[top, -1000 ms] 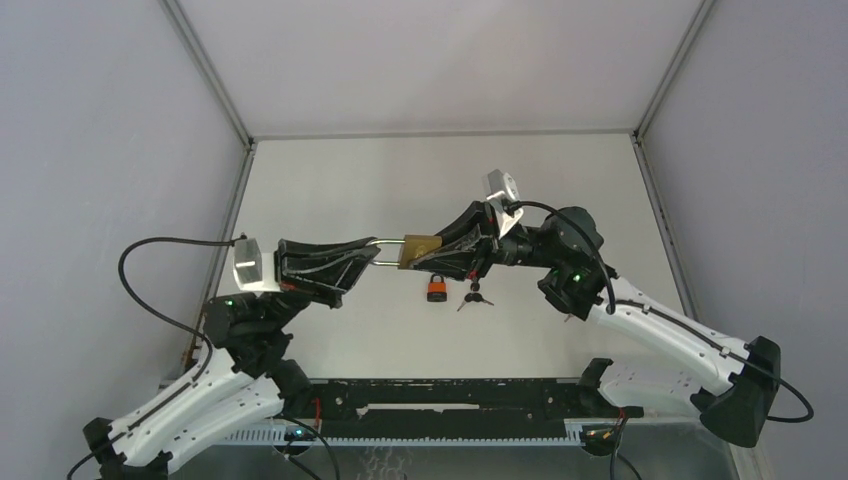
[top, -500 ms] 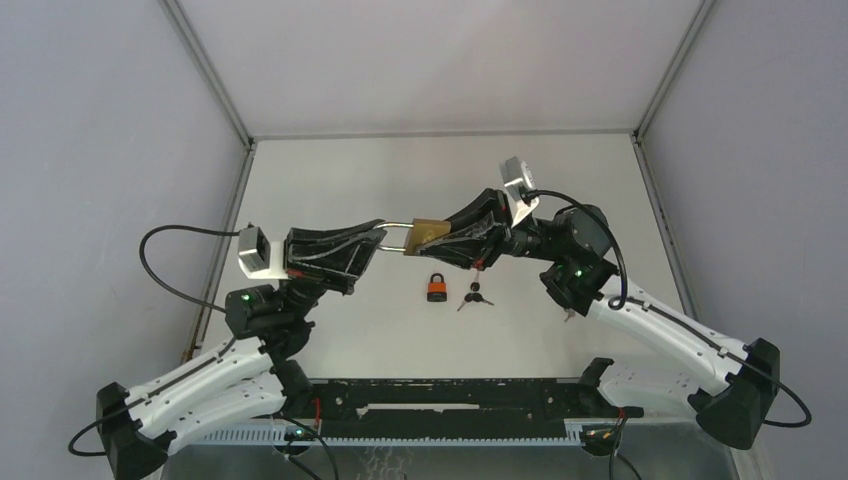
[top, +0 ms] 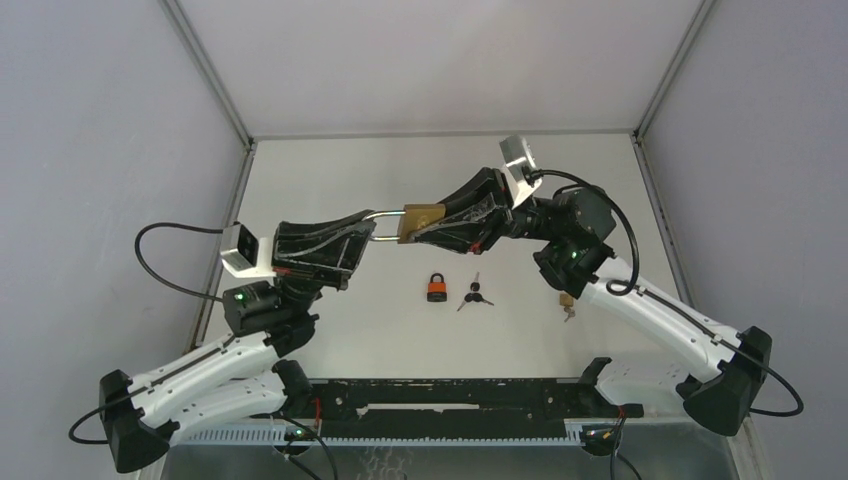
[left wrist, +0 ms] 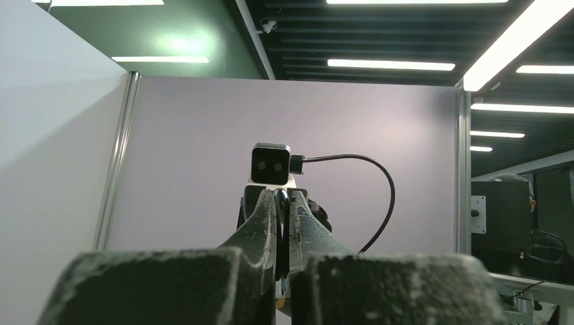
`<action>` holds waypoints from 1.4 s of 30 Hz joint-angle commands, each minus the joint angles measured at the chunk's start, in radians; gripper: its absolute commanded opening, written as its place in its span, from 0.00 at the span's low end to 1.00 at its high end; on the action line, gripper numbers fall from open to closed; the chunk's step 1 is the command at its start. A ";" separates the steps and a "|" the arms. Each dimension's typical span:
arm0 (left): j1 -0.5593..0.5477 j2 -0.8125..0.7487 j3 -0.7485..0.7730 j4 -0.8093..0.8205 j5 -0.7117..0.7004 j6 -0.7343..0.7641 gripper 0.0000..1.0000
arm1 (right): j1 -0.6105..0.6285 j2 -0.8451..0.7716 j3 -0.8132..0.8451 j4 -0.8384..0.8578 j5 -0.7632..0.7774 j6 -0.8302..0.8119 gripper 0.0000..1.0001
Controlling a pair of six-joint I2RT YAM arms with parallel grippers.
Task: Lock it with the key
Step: Lock the lock.
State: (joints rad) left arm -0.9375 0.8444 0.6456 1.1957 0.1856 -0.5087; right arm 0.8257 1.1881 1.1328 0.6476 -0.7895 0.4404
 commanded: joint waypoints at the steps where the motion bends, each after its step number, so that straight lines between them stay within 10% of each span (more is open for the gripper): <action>1: -0.096 0.225 -0.080 -0.620 0.331 -0.083 0.00 | 0.058 0.131 0.101 -0.033 0.239 -0.097 0.00; 21: -0.018 0.037 0.041 -1.241 0.427 0.422 0.00 | 0.090 -0.040 0.084 -0.632 0.310 -0.527 0.00; 34: -0.022 -0.011 0.054 -1.253 0.420 0.435 0.00 | 0.034 -0.078 0.045 -0.644 0.320 -0.487 0.00; 42: -0.095 -0.005 -0.020 -0.878 0.344 0.280 0.00 | 0.046 -0.002 0.015 -0.431 0.350 -0.338 0.00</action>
State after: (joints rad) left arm -0.8703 0.7471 0.6697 0.2058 0.1154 -0.0978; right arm 0.8280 1.0779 1.1168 -0.2836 -0.4820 -0.0105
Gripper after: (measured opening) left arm 0.028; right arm 0.270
